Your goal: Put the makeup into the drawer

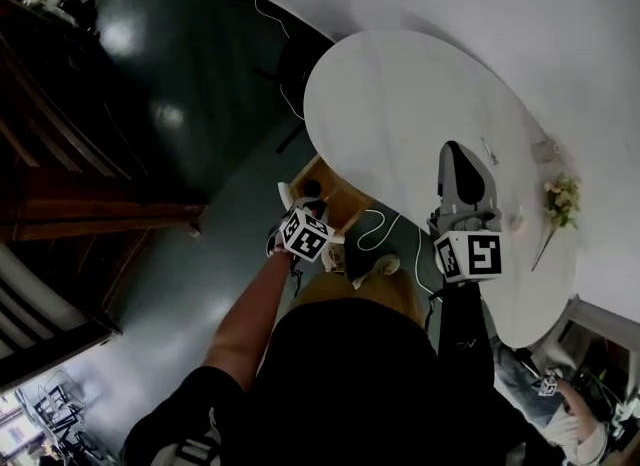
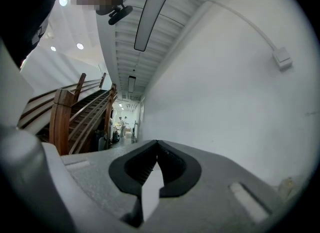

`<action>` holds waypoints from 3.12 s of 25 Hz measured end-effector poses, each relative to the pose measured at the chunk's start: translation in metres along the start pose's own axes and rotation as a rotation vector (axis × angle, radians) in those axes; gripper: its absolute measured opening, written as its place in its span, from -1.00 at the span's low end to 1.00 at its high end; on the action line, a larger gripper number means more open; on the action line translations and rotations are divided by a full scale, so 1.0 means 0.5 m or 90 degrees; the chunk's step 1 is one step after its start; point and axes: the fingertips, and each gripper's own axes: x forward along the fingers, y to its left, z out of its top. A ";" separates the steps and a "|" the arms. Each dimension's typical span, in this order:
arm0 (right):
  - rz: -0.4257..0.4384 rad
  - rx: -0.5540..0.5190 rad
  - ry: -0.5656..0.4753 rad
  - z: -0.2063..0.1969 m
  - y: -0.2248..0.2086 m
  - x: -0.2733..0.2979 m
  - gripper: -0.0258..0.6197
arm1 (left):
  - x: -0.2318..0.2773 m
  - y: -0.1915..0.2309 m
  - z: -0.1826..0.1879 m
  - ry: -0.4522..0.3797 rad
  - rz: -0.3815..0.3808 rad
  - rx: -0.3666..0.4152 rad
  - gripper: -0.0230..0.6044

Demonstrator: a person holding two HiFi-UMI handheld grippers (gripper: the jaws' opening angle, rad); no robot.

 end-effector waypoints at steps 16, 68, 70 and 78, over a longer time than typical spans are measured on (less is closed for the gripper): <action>-0.012 0.000 0.006 -0.003 -0.005 -0.007 -0.91 | 0.018 0.002 0.013 0.011 -0.021 0.000 -0.49; -0.391 -0.047 -0.058 0.076 -0.526 -0.604 -0.91 | -0.294 -0.650 0.844 -0.605 -0.253 0.243 -0.60; -0.401 -0.049 -0.045 0.063 -0.540 -0.630 -0.91 | -0.270 -0.679 0.846 -0.585 -0.267 0.251 -0.60; -0.456 -0.021 -0.018 0.010 -0.570 -0.693 -0.91 | -0.067 -0.759 0.825 -0.451 -0.321 0.182 -0.48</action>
